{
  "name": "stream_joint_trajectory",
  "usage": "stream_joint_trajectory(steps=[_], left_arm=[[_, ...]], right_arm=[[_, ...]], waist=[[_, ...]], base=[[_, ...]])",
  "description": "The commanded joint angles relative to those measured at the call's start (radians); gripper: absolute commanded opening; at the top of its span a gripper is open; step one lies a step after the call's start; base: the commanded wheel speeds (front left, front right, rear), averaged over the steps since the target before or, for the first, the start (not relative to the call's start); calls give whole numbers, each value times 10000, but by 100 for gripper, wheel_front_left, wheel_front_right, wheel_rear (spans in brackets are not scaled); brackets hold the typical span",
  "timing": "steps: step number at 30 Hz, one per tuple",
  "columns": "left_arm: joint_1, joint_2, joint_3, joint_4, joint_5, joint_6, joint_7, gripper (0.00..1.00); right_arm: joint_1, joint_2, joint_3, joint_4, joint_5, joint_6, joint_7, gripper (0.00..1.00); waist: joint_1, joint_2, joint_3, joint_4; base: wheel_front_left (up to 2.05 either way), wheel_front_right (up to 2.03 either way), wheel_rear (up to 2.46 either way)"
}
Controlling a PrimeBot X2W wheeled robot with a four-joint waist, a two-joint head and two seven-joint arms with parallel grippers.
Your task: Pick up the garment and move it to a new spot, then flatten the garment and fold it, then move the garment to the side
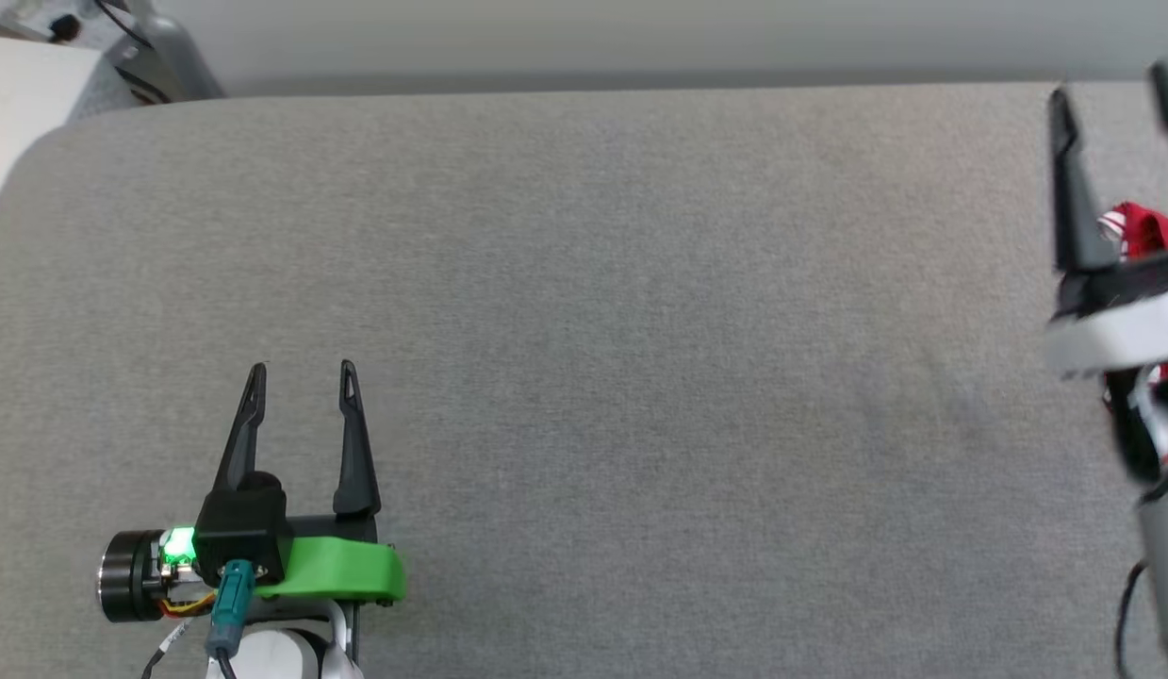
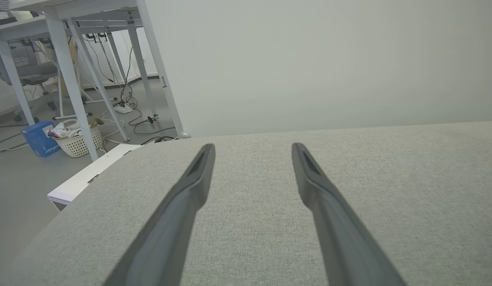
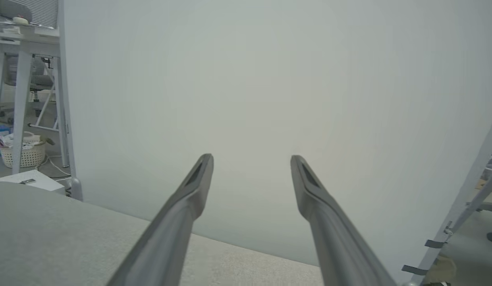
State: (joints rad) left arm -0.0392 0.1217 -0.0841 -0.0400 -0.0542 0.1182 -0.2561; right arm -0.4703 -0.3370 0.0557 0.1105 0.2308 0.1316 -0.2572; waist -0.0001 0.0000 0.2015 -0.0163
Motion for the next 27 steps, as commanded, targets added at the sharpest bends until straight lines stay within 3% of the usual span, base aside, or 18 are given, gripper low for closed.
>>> stream_joint_trajectory(steps=[1, 7, 13, 27], left_arm=[[148, -45, 39, 73, -81, -63, -57, 100], [411, -107, 118, 390, -166, -167, -57, 100], [732, -174, 115, 654, -269, -348, -57, 100], [1149, -213, 148, 1049, -382, -723, -57, 100]], right_arm=[[545, 290, -17, -178, -170, -9, -43, 100], [2321, 1411, 62, -529, -238, -9, -44, 100], [3782, 2056, -258, -566, -256, -9, -44, 100], [5488, 2386, -521, -811, -361, -9, -45, 100]], waist=[[1, 0, -517, 469], [1, 0, -974, 601], [1, 0, -1322, 542], [1, 0, -1805, 304]], base=[[0, 0, 0], [0, 0, 0], [0, 0, 0], [0, 0, 0]])
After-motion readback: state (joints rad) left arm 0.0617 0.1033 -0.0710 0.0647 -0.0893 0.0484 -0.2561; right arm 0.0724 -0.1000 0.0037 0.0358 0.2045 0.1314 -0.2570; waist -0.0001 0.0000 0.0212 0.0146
